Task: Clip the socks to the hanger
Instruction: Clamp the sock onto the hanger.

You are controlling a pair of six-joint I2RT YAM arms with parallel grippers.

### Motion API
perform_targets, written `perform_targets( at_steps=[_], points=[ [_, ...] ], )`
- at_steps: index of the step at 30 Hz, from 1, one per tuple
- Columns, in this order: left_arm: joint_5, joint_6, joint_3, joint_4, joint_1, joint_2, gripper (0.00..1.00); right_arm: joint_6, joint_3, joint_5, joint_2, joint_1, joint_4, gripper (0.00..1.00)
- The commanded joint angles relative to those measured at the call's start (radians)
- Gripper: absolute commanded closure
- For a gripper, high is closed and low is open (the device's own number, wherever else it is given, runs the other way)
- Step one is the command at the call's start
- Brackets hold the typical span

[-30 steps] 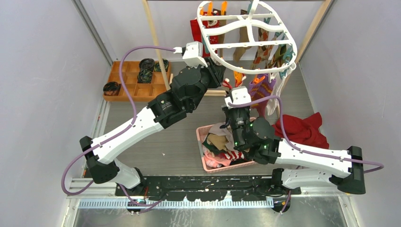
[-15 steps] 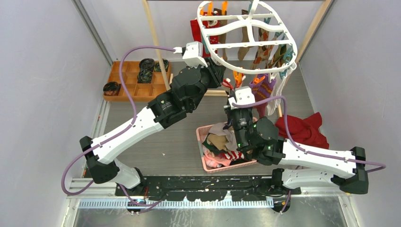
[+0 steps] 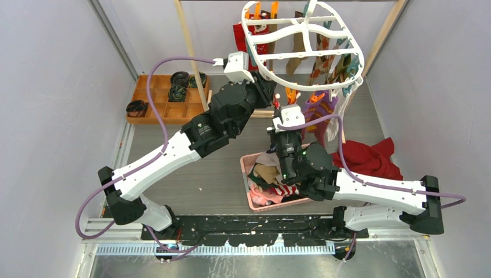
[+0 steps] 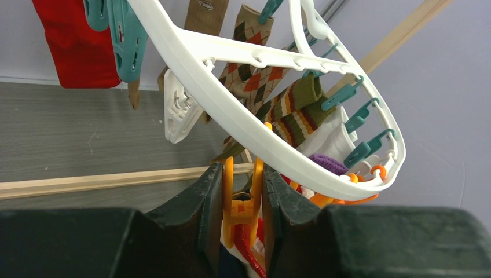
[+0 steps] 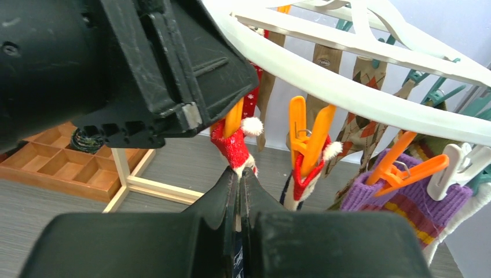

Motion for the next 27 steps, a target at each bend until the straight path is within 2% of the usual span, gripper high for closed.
perform_targets(
  at_steps=[1,6,14,18,27],
  points=[
    [-0.046,-0.020,-0.014,0.058,0.001,-0.026,1.00,0.002,0.043,0.020,0.009,0.009,0.125,0.99],
    [-0.045,-0.026,-0.016,0.061,0.003,-0.025,1.00,-0.063,0.045,0.040,0.022,0.009,0.222,0.99],
    [-0.039,-0.047,-0.023,0.072,0.003,-0.024,0.99,-0.063,0.029,0.049,0.013,0.008,0.226,0.99],
    [-0.037,-0.060,-0.030,0.071,0.003,-0.034,0.75,-0.061,0.011,0.055,0.003,0.008,0.221,0.99],
    [-0.018,-0.091,-0.048,0.067,0.003,-0.060,0.49,-0.051,-0.007,0.059,-0.016,0.008,0.202,0.99]
  ],
)
